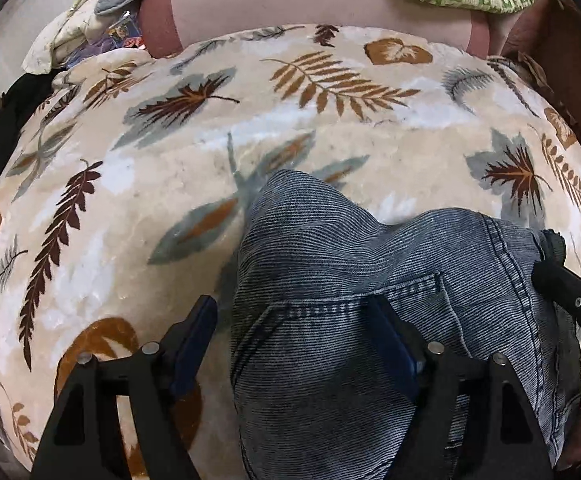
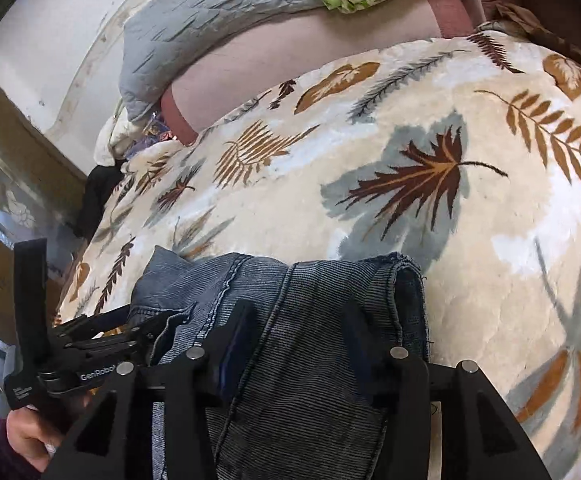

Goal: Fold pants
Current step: 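Press the fold flat and open the left gripper, then lift both grippers away from the folded jeans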

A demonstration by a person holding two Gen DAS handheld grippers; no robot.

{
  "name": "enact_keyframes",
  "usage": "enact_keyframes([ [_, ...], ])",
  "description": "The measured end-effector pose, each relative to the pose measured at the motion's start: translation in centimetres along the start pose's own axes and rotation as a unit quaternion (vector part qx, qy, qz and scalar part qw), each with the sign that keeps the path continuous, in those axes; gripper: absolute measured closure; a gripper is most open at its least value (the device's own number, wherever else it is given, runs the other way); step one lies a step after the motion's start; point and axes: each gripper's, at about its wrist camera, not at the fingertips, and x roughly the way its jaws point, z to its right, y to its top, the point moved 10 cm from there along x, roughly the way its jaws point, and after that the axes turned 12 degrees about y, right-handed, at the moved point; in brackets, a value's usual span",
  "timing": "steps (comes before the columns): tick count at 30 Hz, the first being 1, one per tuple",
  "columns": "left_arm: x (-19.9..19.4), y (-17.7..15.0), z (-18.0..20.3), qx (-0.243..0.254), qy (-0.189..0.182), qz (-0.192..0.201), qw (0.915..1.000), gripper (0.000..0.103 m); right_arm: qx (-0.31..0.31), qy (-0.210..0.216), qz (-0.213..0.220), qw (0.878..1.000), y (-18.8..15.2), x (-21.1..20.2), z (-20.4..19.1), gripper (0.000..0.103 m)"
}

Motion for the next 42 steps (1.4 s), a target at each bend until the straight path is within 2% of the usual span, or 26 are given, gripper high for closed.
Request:
enact_keyframes([
  [4,-2.1,-0.2,-0.8,0.004,0.021,0.022,0.9995,0.024,-0.036,-0.028,0.002,0.999,-0.3,-1.4,-1.2,0.049],
  [6,-4.0,-0.7,-1.5,-0.001,0.028,0.044,0.9987,0.024,-0.067,-0.035,0.017,0.997,-0.5,-2.9,-2.3,0.049],
  [11,-7.8,-2.1,-2.9,-0.015,0.043,0.081,0.9957,0.024,-0.104,-0.029,0.032,0.994,-1.8,-6.0,-4.5,0.049],
  [17,-10.5,-4.4,-3.0,-0.015,0.044,0.098,0.9941,0.024,-0.126,-0.027,0.028,0.991,-3.6,-7.3,-5.7,0.049],
  [26,-9.6,-8.0,-2.5,-0.020,0.048,0.072,0.9960,0.024,-0.112,-0.038,0.000,0.993,-6.4,-6.9,-5.1,0.049],
  [32,-6.9,-10.0,-1.8,-0.015,0.052,0.040,0.9977,0.024,-0.091,-0.083,-0.045,0.991,-8.0,-5.4,-2.3,0.046],
  [36,-6.5,-10.4,-1.8,-0.021,0.058,0.048,0.9969,0.021,-0.062,-0.058,-0.055,0.995,-8.4,-5.1,-1.2,0.043],
  [42,-7.9,-9.9,-2.3,-0.015,0.075,0.069,0.9947,0.021,-0.078,-0.035,-0.046,0.995,-8.0,-6.6,-1.7,0.043],
])
